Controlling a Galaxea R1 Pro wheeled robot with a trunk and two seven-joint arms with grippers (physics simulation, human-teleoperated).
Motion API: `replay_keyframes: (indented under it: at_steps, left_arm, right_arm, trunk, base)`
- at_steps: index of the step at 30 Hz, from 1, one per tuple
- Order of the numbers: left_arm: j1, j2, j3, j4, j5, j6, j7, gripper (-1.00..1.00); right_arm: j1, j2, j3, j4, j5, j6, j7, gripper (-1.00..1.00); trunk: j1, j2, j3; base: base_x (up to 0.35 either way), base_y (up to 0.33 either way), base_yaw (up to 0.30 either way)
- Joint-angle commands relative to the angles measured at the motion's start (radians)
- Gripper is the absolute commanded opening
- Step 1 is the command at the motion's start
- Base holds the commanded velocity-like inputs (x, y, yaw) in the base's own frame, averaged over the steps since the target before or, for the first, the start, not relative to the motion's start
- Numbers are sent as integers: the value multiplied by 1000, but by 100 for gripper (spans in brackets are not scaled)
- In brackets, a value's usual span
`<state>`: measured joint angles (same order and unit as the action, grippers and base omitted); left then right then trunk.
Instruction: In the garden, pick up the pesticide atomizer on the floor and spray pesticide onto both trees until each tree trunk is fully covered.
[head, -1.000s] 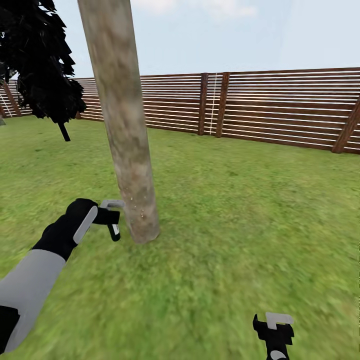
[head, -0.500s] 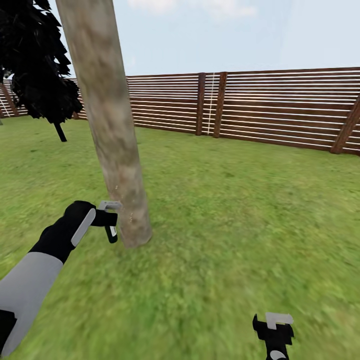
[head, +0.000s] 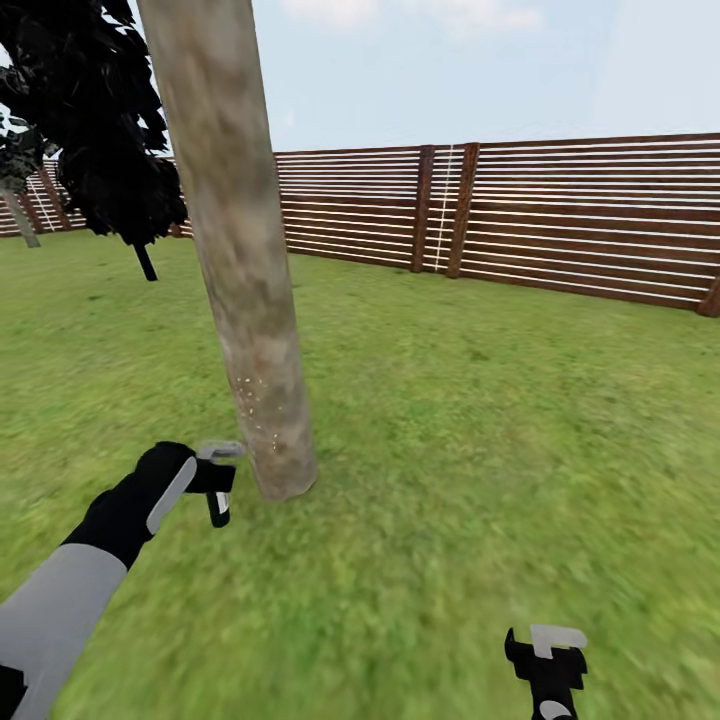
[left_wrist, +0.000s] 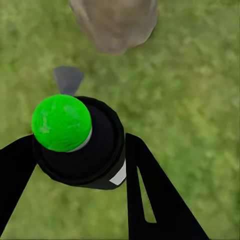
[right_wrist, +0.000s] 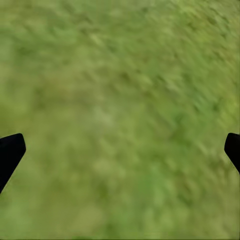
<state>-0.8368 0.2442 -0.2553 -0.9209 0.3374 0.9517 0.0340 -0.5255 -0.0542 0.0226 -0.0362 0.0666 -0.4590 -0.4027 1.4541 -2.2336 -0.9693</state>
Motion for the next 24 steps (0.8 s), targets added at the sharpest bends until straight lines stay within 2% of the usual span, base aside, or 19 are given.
replay_keyframes:
  at_steps: [1, 2, 6, 8, 10, 18, 24]
  left_arm:
    - [0, 0, -4, 29, 5, -10, 4, -100]
    - [1, 1, -3, 81, 5, -33, 4, -100]
    - [1, -3, -6, 113, 5, -58, 4, -100]
    - [1, -28, -5, 115, 3, -61, 4, -100]
    - [1, -37, -3, 113, 4, -62, 4, -100]
    - [-1, -39, 2, 103, 5, -65, 6, -100]
    - [-1, -39, 3, 96, 5, -65, 7, -100]
  right_arm:
    - [-1, 0, 2, 1, 7, 0, -7, 100]
    - [-1, 0, 2, 1, 7, 0, -7, 100]
    - [-1, 7, 2, -1, 4, 0, -7, 100]
    - [-1, 7, 2, 0, 4, 0, -7, 100]
    - [-1, 7, 2, 1, 4, 0, -7, 100]
    - [-1, 3, 2, 1, 6, 0, -7, 100]
    - [-1, 1, 2, 1, 7, 0, -7, 100]
  trunk:
    - [0, 0, -1]
    - [0, 0, -1]
    - [0, 0, -4]
    - [0, 0, -7]
    - [0, 0, -10]
    - [0, 0, -16]
    - [0, 0, -16]
  base:
    - [239, -132, 9]
    - [265, -142, 3]
    - [277, -150, 1]
    - [199, -201, 0]
    - [53, -253, 0]
    - [-127, -254, 0]
    - [132, -244, 0]
